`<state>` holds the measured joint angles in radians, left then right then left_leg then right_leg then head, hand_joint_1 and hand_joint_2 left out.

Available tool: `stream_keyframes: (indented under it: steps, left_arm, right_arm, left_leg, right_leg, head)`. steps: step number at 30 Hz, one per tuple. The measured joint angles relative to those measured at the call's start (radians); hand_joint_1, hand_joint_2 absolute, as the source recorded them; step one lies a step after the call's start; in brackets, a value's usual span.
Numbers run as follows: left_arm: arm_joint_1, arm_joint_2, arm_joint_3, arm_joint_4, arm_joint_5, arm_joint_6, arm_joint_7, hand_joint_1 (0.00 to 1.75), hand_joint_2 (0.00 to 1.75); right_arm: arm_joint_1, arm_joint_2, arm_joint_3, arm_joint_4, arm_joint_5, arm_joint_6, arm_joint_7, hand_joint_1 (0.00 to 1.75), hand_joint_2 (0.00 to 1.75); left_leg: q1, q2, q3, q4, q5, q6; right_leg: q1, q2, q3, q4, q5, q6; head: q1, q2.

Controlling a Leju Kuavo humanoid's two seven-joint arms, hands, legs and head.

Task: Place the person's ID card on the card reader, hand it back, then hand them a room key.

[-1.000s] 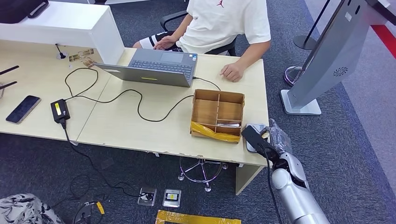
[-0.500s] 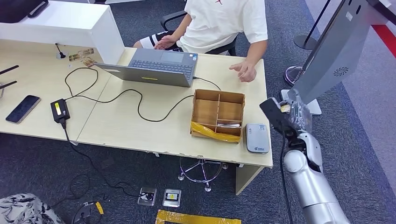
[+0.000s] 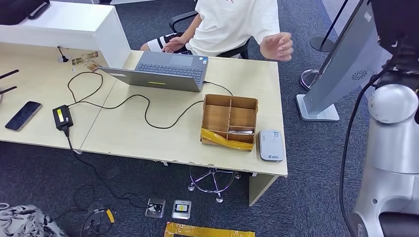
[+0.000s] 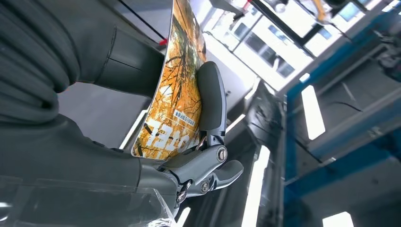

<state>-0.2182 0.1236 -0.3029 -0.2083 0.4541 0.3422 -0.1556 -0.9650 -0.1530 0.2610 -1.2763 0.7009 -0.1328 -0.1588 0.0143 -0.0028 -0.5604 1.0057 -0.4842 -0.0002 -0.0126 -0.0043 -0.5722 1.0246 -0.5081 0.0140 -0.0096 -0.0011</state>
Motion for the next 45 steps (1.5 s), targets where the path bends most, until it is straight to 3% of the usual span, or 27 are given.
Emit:
stream_keyframes:
  steps: [4,10,17,25,29,37,45]
  left_arm:
    - [-0.022,-0.009,-0.009,-0.001,-0.004,-0.002,0.010,0.00,1.75]
    - [-0.034,-0.018,-0.013,-0.001,0.001,-0.003,0.016,0.00,1.75]
    - [-0.030,-0.019,-0.013,-0.001,0.022,0.002,0.017,0.00,1.75]
    - [-0.022,-0.018,-0.013,-0.001,0.034,0.003,0.017,0.00,1.75]
    - [-0.018,-0.015,-0.013,0.000,0.038,0.003,0.016,0.00,1.75]
    - [-0.010,-0.013,-0.013,0.000,0.039,0.003,0.016,0.00,1.75]
    - [-0.005,-0.013,-0.013,0.000,0.036,0.003,0.016,0.00,1.75]
  right_arm:
    - [-0.142,0.058,0.045,0.196,0.090,-0.026,-0.049,1.75,1.75]
    - [-0.265,0.146,0.130,0.525,0.245,-0.010,0.002,1.75,1.75]
    - [-0.276,0.201,0.236,0.758,0.371,0.039,0.078,1.75,1.75]
    - [-0.252,0.220,0.305,0.867,0.418,0.058,0.098,1.75,1.75]
    - [-0.235,0.224,0.322,0.892,0.425,0.058,0.108,0.01,1.75]
    - [-0.212,0.226,0.334,0.917,0.362,0.032,0.148,0.00,1.75]
    - [-0.213,0.219,0.291,0.928,0.310,-0.049,0.123,0.00,1.75]
  left_leg:
    - [0.000,0.000,0.000,0.000,0.001,-0.002]
    - [0.001,-0.002,0.000,0.000,0.002,-0.002]
    - [0.001,-0.003,-0.001,0.000,0.002,-0.002]
    - [0.001,-0.003,-0.001,0.000,0.002,-0.002]
    - [0.001,-0.003,0.000,0.000,0.002,-0.002]
    - [0.001,-0.002,0.000,0.000,0.002,-0.002]
    - [0.001,-0.002,0.000,0.000,0.002,-0.002]
  right_leg:
    - [0.000,0.000,0.000,0.001,0.000,0.000]
    - [0.001,-0.002,-0.001,0.002,0.000,0.000]
    - [0.001,-0.003,-0.001,0.002,0.000,-0.001]
    - [0.001,-0.003,-0.001,0.002,0.000,-0.001]
    - [0.001,-0.003,-0.001,0.002,0.000,-0.001]
    - [0.001,-0.001,-0.002,0.002,0.000,-0.001]
    - [0.001,-0.001,-0.002,0.002,0.000,-0.001]
  head:
    - [0.000,0.000]
    - [0.000,0.000]
    - [0.000,0.000]
    - [0.000,0.000]
    - [0.000,0.000]
    - [0.000,0.000]
    - [0.000,0.000]
